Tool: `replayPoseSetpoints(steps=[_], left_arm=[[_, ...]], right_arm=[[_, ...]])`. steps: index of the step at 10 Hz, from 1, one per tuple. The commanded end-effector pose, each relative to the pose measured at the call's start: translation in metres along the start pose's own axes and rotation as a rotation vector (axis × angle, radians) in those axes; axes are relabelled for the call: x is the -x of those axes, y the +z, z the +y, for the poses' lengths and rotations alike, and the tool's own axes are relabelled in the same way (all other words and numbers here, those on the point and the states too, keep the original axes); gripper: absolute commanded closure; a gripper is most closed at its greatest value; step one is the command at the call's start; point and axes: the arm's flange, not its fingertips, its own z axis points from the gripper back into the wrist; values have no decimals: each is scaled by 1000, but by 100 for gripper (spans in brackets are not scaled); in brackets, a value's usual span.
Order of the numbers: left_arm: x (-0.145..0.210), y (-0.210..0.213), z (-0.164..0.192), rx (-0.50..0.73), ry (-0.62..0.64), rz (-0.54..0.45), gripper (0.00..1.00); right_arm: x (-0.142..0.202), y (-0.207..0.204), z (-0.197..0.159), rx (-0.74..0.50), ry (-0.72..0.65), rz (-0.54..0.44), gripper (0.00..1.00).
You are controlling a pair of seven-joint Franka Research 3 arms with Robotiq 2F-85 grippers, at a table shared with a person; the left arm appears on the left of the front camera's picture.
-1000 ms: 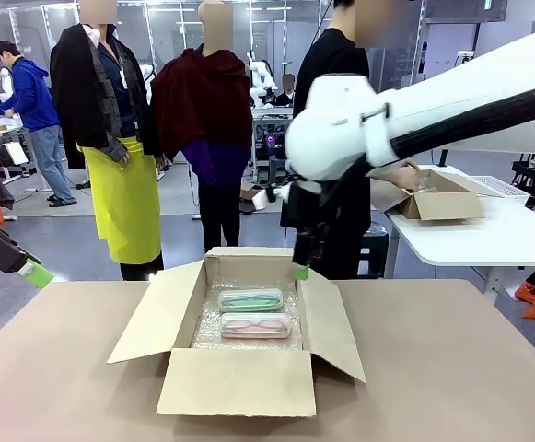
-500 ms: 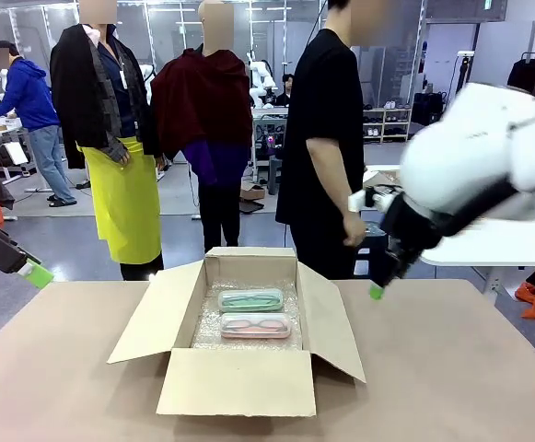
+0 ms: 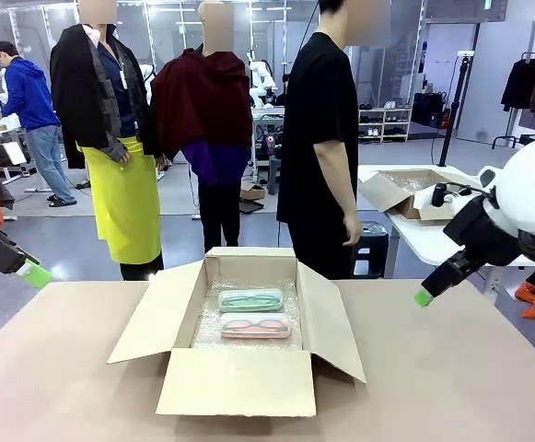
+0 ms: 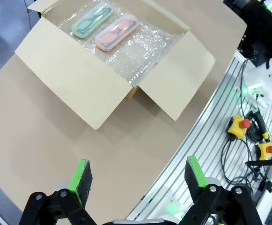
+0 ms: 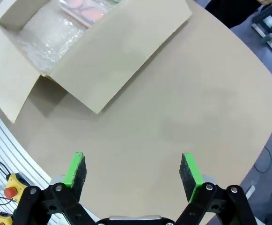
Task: Pack the glasses set securely to prepare it for shipping.
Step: Position the Package Box on the left side of the table.
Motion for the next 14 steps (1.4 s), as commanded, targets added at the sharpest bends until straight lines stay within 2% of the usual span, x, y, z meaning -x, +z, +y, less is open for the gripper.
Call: replayPoseSetpoints(steps=[1, 2, 7, 10, 12, 14], left_arm=[[1, 1, 0, 2, -4, 2, 0], [1, 1, 0, 2, -4, 2, 0], [0, 0, 0, 0, 0, 0, 0], [-19, -32, 105, 150, 269, -84, 0], [-19, -69, 149, 277, 366, -91, 0], [-21, -113, 188, 476, 499, -87, 0]], right_arm=[[34, -18, 10, 27, -55, 44, 0], [0, 0, 0, 0, 0, 0, 0], [0, 0, 0, 0, 0, 0, 0], [0, 0, 0, 0, 0, 0, 0], [0, 0, 0, 0, 0, 0, 0], [0, 0, 0, 0, 0, 0, 0]])
